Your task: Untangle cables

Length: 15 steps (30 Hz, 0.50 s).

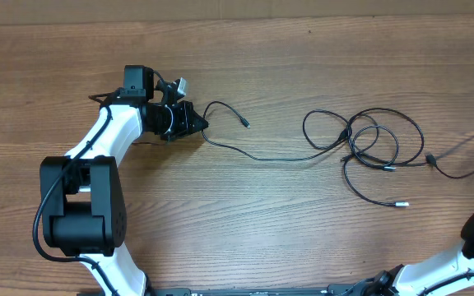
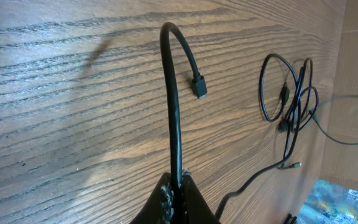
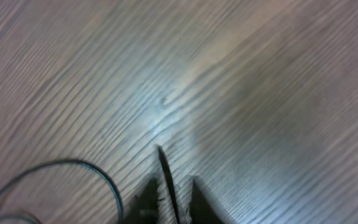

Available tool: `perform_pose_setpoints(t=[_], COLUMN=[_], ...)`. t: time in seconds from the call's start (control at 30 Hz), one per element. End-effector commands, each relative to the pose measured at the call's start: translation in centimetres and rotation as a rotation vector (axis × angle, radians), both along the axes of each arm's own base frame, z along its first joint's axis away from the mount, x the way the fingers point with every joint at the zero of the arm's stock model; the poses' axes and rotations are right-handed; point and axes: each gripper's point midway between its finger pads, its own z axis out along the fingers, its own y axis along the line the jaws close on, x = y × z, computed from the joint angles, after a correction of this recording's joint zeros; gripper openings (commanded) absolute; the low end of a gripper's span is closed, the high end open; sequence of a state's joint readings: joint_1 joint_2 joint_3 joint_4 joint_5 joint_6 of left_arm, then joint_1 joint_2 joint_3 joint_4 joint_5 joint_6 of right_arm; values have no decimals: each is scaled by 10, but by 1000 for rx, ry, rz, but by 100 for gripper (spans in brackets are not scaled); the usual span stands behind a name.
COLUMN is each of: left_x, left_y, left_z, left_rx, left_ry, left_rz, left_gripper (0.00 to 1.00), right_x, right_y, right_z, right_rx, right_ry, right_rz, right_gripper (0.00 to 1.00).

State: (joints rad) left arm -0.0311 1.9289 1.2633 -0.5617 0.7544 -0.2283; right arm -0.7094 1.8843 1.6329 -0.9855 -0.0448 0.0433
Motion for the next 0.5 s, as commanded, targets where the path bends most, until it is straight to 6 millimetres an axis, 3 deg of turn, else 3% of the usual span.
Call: perform_pose_setpoints(t=[0.0,0.1,0.2,0.3,0.47], left_x=[3,4,5,6,6], left_y=[0,0,0,-1,-1], left_z=[13,13,14,14,14], left_rx=[8,8,9,8,8], left_ry=[-51,-52,-60,-65,-68], left_rz=[-16,-17,-19,-19,-19], left_gripper=[4,4,4,4,4], right_x=[15,32,46,60,69], right_y=[11,36,64,105,165], right_z=[20,28,34,32,26], right_rx=[-15,24,18,12,-22], right_ry=[-54,-93,-94,-67,22], right_rz=[37,156,255,402,549], right_gripper=[57,99,100,100,100])
